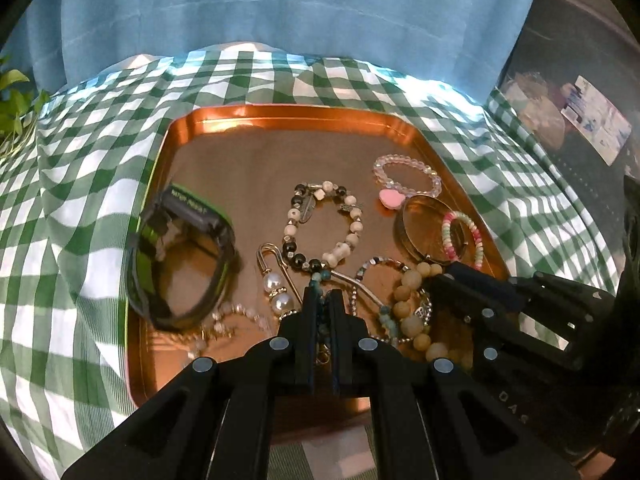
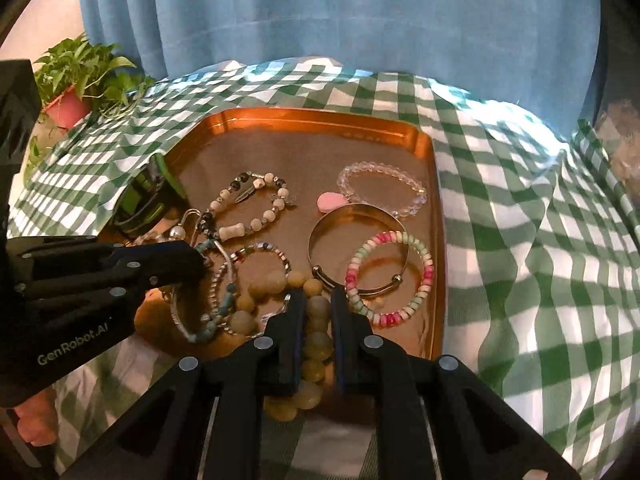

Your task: Organize jewelry

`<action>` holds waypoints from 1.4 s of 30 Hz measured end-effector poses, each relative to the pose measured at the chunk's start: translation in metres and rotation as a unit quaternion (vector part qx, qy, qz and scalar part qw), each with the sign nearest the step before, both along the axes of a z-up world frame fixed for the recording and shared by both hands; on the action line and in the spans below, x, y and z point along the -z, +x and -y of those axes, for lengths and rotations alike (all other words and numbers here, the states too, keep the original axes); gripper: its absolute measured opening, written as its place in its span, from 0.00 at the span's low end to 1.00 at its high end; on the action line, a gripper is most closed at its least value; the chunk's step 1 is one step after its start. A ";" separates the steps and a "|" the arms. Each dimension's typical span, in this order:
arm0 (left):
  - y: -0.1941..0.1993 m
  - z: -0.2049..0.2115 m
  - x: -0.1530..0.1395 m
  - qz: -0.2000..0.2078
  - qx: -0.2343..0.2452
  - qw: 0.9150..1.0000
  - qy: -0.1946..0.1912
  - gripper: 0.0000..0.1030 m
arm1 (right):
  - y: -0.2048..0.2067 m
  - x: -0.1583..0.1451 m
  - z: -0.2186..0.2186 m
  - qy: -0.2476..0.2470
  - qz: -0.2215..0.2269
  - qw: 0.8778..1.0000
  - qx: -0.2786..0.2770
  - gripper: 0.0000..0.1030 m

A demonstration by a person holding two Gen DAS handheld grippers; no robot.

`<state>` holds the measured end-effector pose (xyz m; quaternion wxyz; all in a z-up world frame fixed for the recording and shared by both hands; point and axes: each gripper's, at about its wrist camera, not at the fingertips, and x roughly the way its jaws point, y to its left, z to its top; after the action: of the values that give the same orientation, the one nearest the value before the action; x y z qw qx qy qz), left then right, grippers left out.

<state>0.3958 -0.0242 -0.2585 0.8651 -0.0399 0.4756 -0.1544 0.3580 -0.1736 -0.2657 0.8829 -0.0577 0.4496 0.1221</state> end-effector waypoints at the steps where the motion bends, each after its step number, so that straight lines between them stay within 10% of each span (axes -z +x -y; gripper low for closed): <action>1: 0.002 0.000 0.000 0.002 -0.002 1.000 0.000 0.05 | 0.003 0.000 0.000 0.001 0.003 1.000 0.002 0.11; 6: 0.008 0.002 -0.002 -0.011 -0.014 1.000 -0.003 0.08 | 0.024 0.002 0.003 0.060 -0.009 0.998 -0.004 0.12; 9: -0.004 0.008 -0.017 0.008 -0.016 1.000 0.018 0.20 | 0.024 0.001 0.010 0.095 -0.009 0.995 0.030 0.43; 13: -0.027 0.002 -0.043 0.043 -0.040 0.997 0.043 0.56 | 0.014 -0.002 0.013 0.115 -0.019 0.992 0.052 0.46; 16: -0.044 -0.005 -0.062 0.039 -0.045 0.998 0.022 0.61 | -0.001 -0.016 0.010 0.108 -0.018 0.993 0.052 0.46; 32: -0.252 0.001 -0.240 0.178 -0.075 0.980 0.044 0.95 | -0.191 -0.211 0.010 0.086 0.121 0.989 0.011 0.78; 42: -0.362 0.026 -0.264 0.162 -0.129 0.972 0.113 1.00 | -0.295 -0.233 0.019 0.090 0.108 0.988 0.059 0.82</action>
<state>0.0336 -0.0505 0.0057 0.9421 0.0227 0.3345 0.0089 0.0628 -0.1921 -0.0323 0.9335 0.0357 0.3417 0.1026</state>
